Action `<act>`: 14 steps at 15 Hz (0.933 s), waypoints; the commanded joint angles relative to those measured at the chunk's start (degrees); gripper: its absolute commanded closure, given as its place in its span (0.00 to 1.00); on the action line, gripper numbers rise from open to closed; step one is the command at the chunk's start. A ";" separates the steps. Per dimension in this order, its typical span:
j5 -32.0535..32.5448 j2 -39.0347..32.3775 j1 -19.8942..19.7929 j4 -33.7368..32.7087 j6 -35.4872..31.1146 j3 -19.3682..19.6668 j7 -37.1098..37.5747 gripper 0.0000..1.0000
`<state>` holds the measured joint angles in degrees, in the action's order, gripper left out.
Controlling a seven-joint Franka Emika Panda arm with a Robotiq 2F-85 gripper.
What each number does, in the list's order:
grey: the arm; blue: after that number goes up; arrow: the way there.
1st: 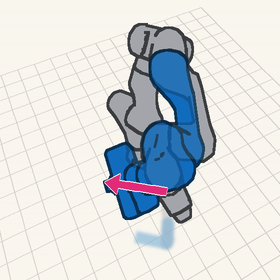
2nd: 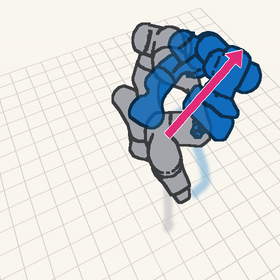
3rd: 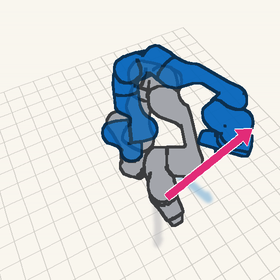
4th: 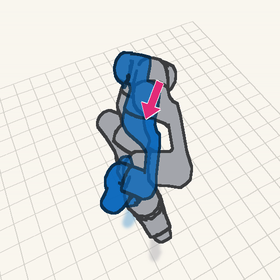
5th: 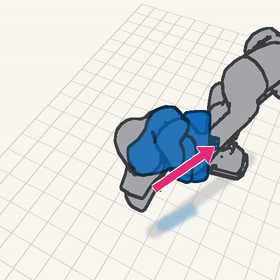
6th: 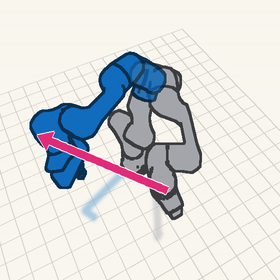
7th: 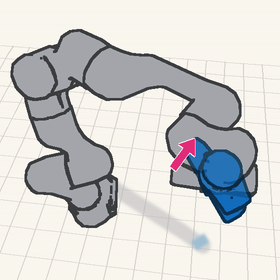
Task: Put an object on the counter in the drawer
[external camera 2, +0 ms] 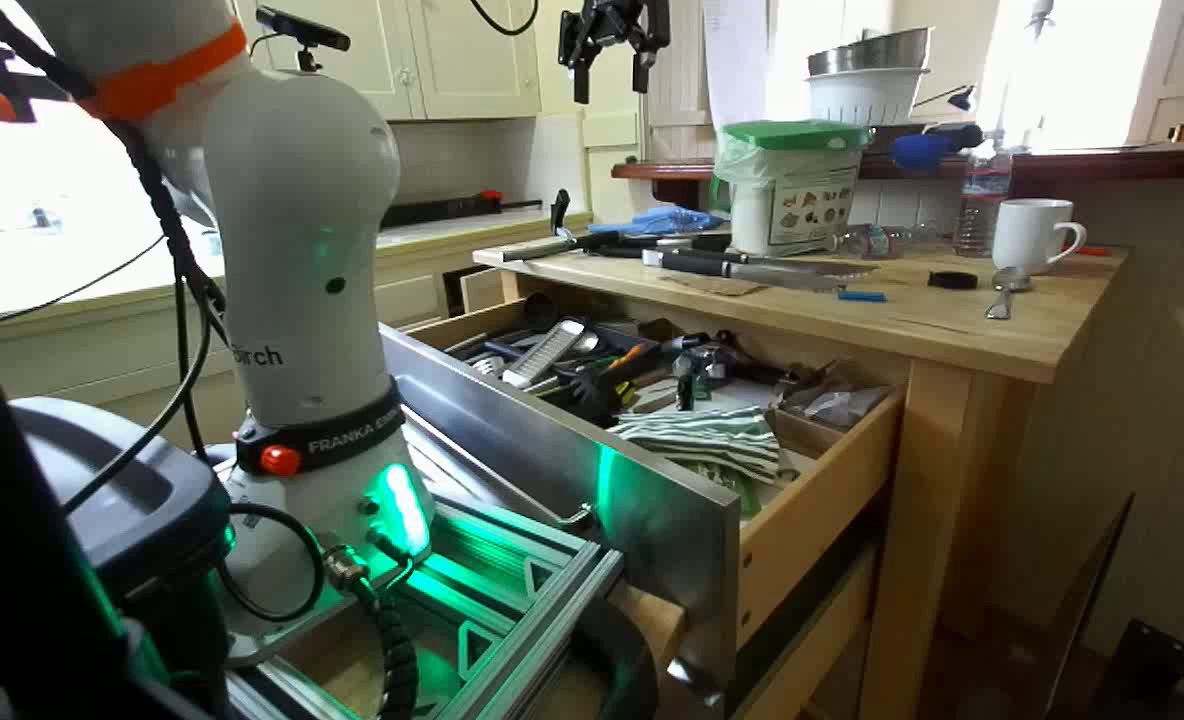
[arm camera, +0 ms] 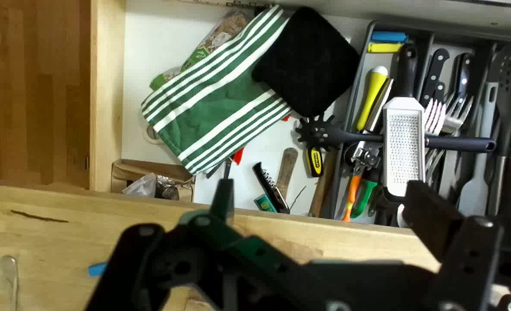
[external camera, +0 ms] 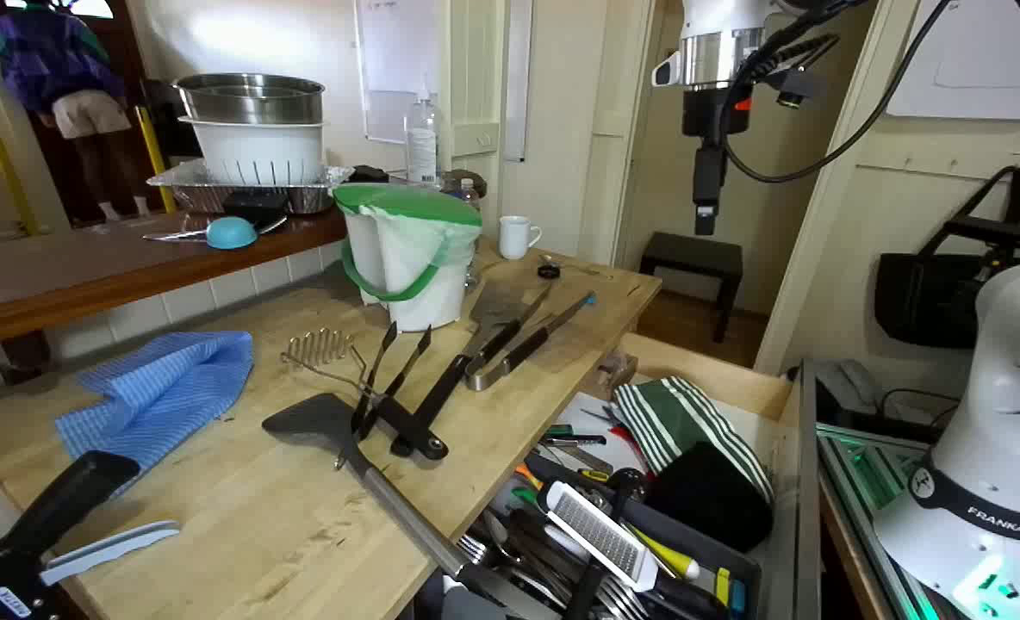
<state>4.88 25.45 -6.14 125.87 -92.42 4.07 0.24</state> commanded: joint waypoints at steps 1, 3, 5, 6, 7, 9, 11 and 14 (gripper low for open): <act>0.10 -0.05 0.35 -0.17 0.17 0.29 0.09 0.00; 0.10 -0.05 0.35 -0.17 0.17 0.29 0.09 0.00; 0.10 -0.05 0.35 -0.17 0.17 0.29 0.09 0.00; 0.10 -0.05 0.35 -0.17 0.17 0.29 0.09 0.00; 0.10 -0.05 0.35 -0.17 0.17 0.29 0.09 0.00; 0.10 -0.05 0.35 -0.17 0.17 0.29 0.09 0.00; 0.10 -0.05 0.35 -0.17 0.17 0.29 0.09 0.00; -9.96 -6.00 1.24 -7.76 6.90 -0.20 6.43 0.00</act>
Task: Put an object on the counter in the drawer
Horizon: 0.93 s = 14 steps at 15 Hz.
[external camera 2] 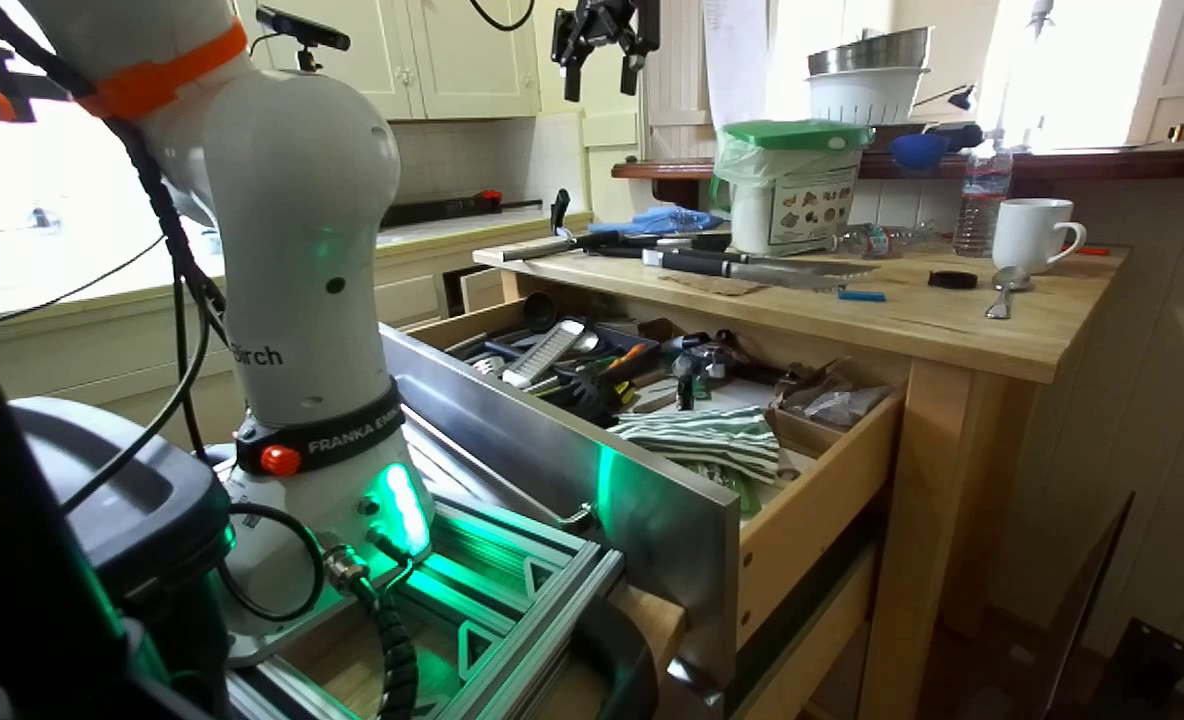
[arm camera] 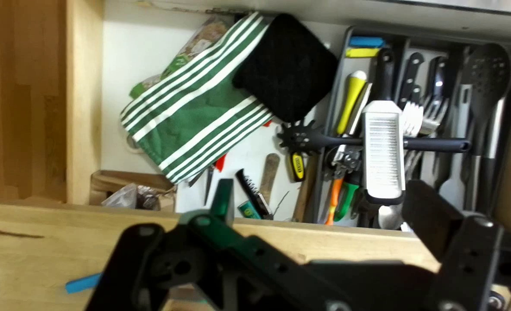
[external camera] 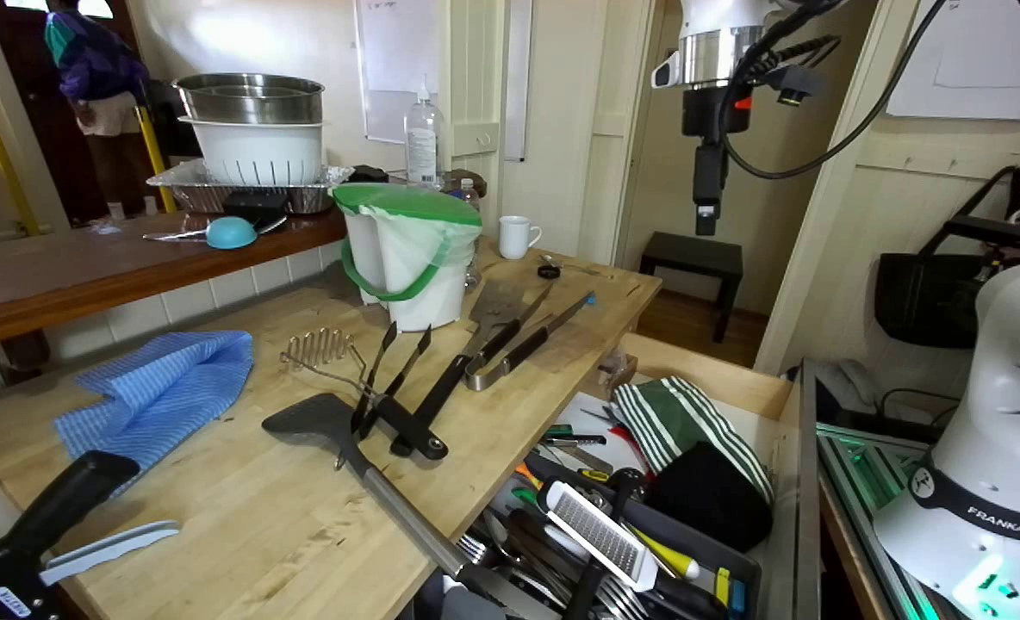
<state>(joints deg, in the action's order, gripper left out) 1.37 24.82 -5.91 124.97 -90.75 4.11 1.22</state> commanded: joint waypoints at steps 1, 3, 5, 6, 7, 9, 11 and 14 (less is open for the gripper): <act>-9.25 -6.74 1.20 -8.89 6.45 -0.52 7.69 0.00; -14.05 -10.18 1.27 -13.06 6.68 -1.29 13.50 0.00; -17.60 -12.73 0.99 -15.82 5.92 -1.62 18.72 0.00; -18.69 -13.74 0.67 -16.53 5.13 -1.59 21.23 0.00; -19.89 -14.67 0.45 -16.99 4.50 -1.38 23.44 0.00; -21.87 -16.35 -0.08 -17.07 2.91 -0.82 27.47 0.00; -23.73 -17.88 -0.80 -16.09 0.92 0.07 30.47 0.00; -23.08 -17.99 -0.74 -15.88 1.66 0.60 30.06 0.00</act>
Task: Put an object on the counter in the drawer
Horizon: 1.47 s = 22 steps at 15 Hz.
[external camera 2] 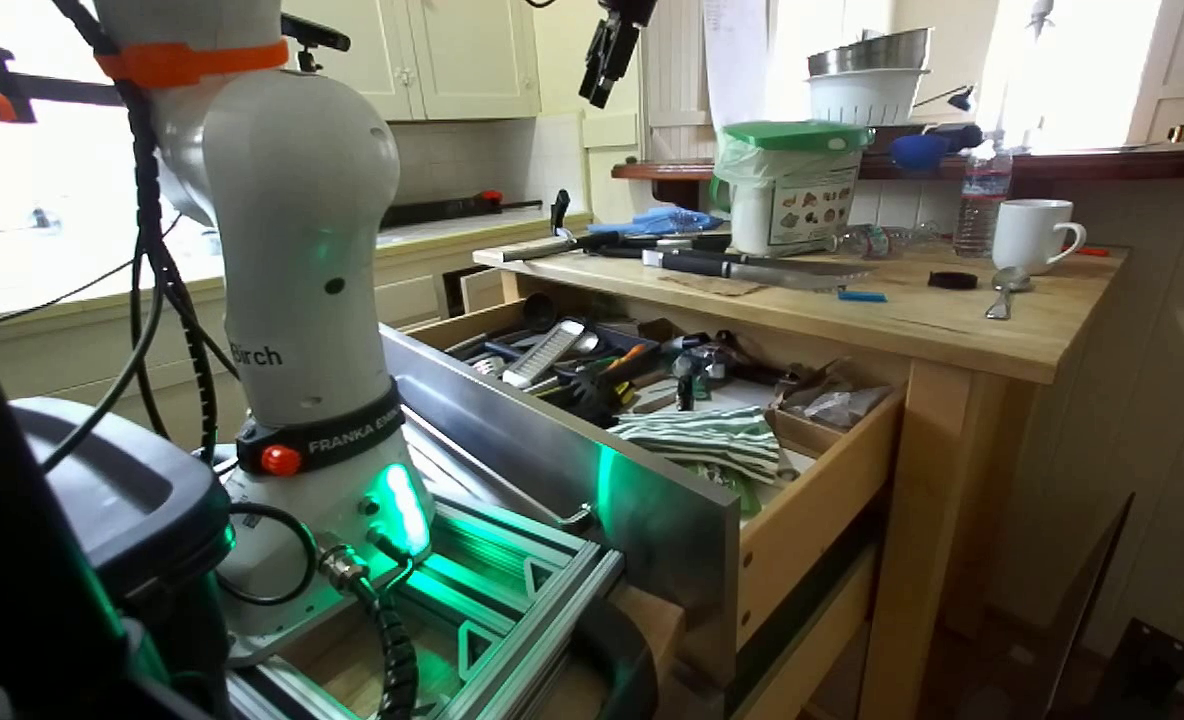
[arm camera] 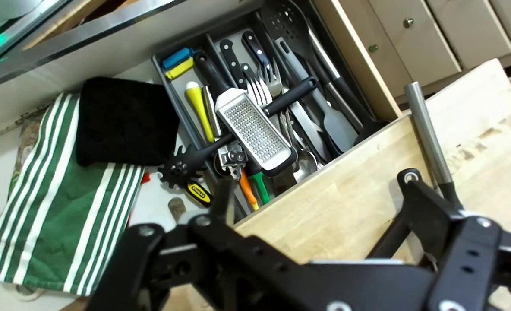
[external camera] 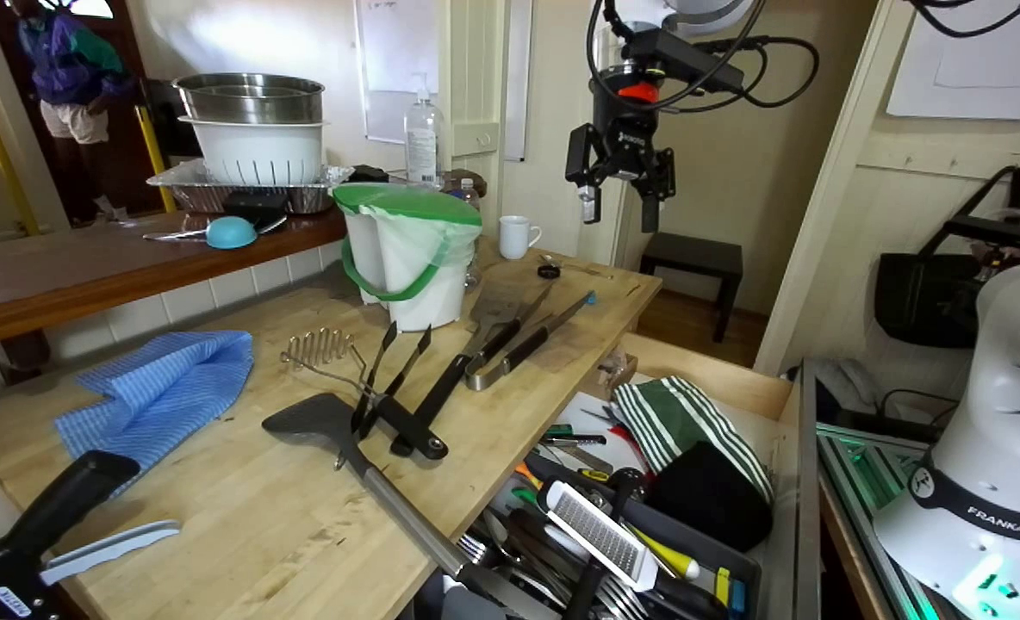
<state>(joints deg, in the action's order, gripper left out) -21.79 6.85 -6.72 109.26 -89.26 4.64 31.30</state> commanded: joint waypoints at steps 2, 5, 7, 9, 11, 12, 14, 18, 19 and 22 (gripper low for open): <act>-0.13 -1.01 -0.21 -0.19 0.16 0.56 -0.31 0.00; -5.20 -3.07 -0.55 -2.68 2.09 0.91 5.15 0.00; -7.88 -7.89 -0.62 -7.10 1.68 1.30 9.17 0.00; -11.05 -12.21 -0.56 -10.69 0.06 1.63 13.75 0.00; -13.46 -16.59 -0.89 -14.86 -0.30 2.30 18.33 0.00; -14.42 -18.63 -0.96 -16.51 -1.08 2.56 20.78 0.00; -15.85 -21.92 -1.15 -18.60 -3.30 3.03 25.21 0.00; -17.35 -25.51 -0.65 -17.94 -11.57 3.48 33.81 0.00; -17.28 -25.50 -0.40 -16.54 -14.23 3.51 35.79 0.00; -15.66 -24.19 0.38 -11.48 -23.76 3.92 41.01 0.00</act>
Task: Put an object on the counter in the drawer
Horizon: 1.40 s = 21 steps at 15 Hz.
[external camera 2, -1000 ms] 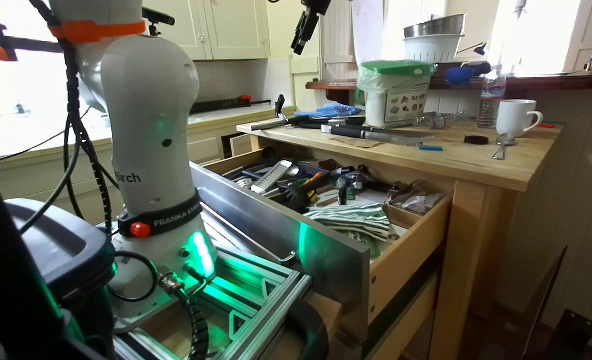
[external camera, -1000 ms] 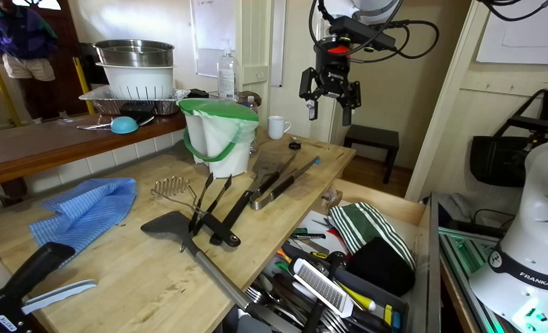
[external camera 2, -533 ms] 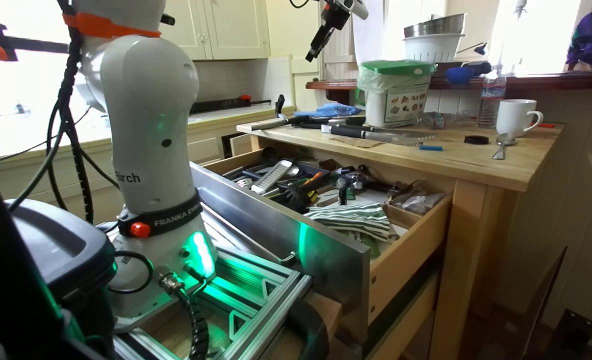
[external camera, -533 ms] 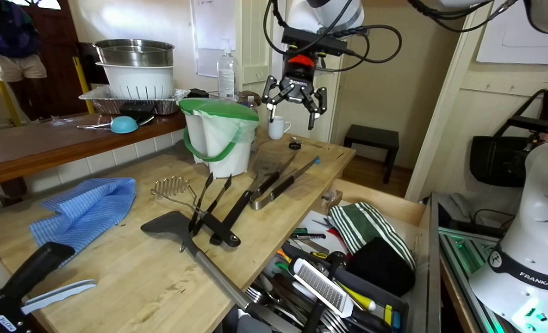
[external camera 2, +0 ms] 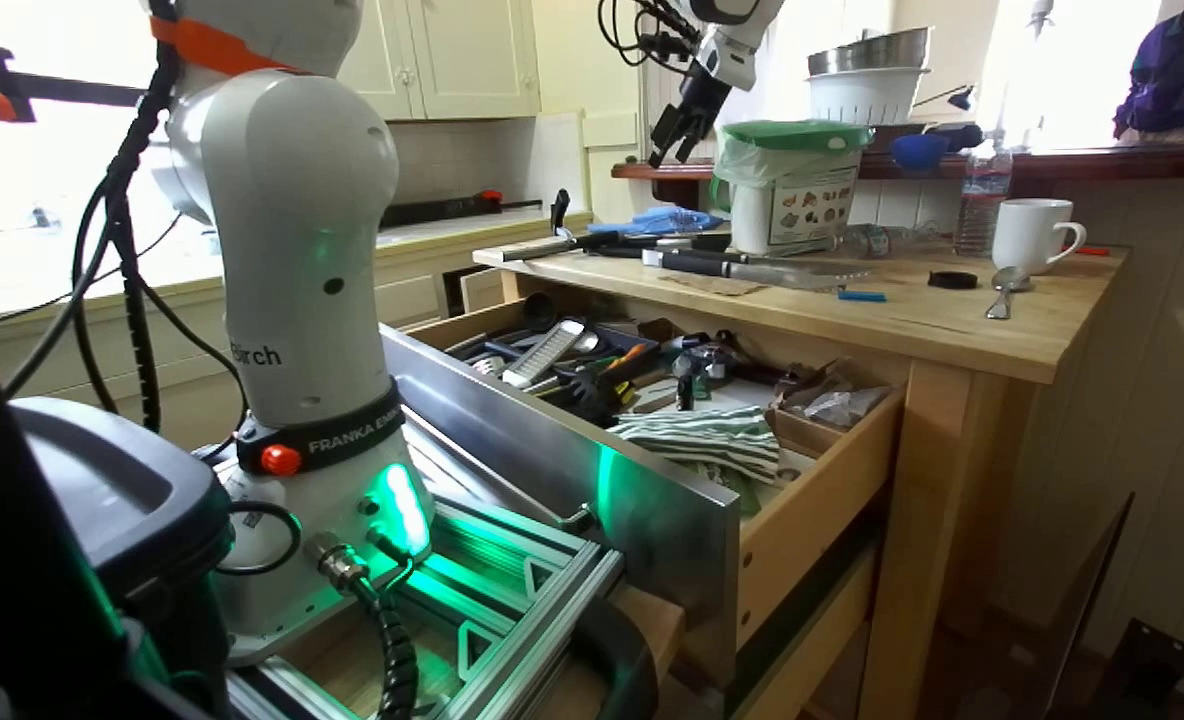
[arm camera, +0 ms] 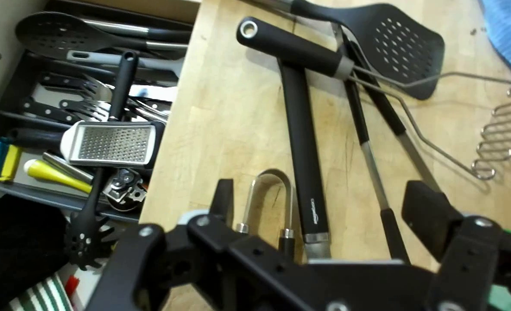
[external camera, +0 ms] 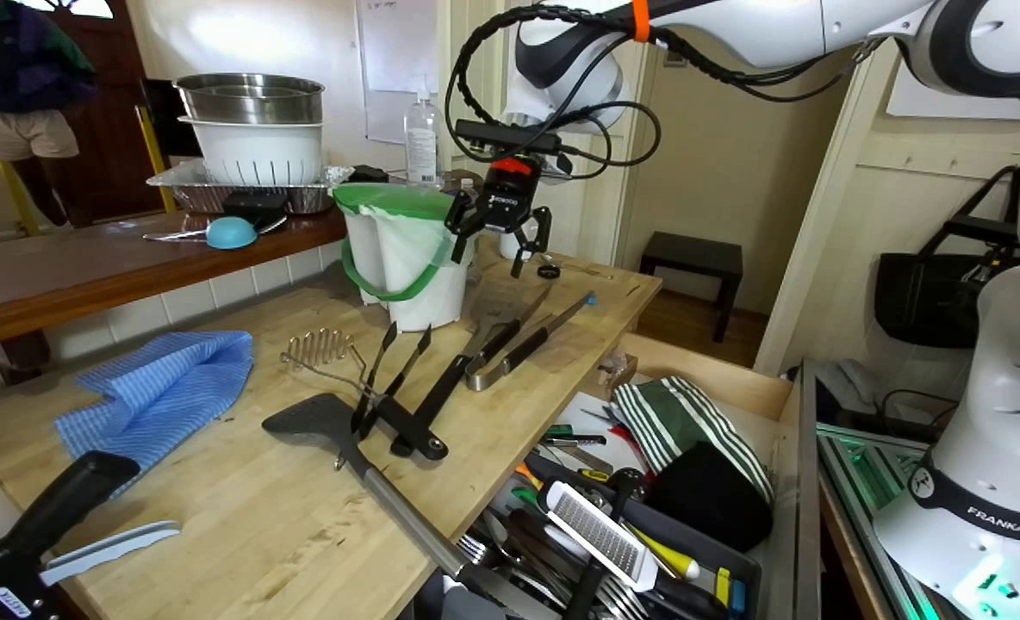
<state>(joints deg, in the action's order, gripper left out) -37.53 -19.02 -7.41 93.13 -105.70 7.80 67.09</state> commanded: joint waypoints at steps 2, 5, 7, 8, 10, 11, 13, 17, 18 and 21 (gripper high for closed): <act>-4.95 3.18 -0.90 7.12 -7.07 -0.16 6.77 0.00; -3.05 0.96 -0.74 4.44 -6.21 0.00 5.45 0.00; -3.45 1.56 -0.94 4.88 -6.20 0.06 5.87 0.00; -1.60 1.86 -0.36 5.59 -6.84 0.26 6.18 0.00; 2.70 2.38 0.67 8.23 -8.37 0.88 8.47 0.00; 4.54 2.69 0.87 9.68 -9.03 0.95 8.97 0.00; 8.50 3.51 1.63 13.24 -12.31 1.28 12.25 0.00; 12.72 3.70 2.95 18.19 -20.60 1.00 18.90 0.00; 13.22 3.53 3.38 18.69 -22.88 0.86 20.47 0.00; 15.03 2.97 4.67 19.40 -29.05 0.62 24.45 0.00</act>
<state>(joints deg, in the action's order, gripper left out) -25.34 -17.33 -4.43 110.24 -129.50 8.28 86.57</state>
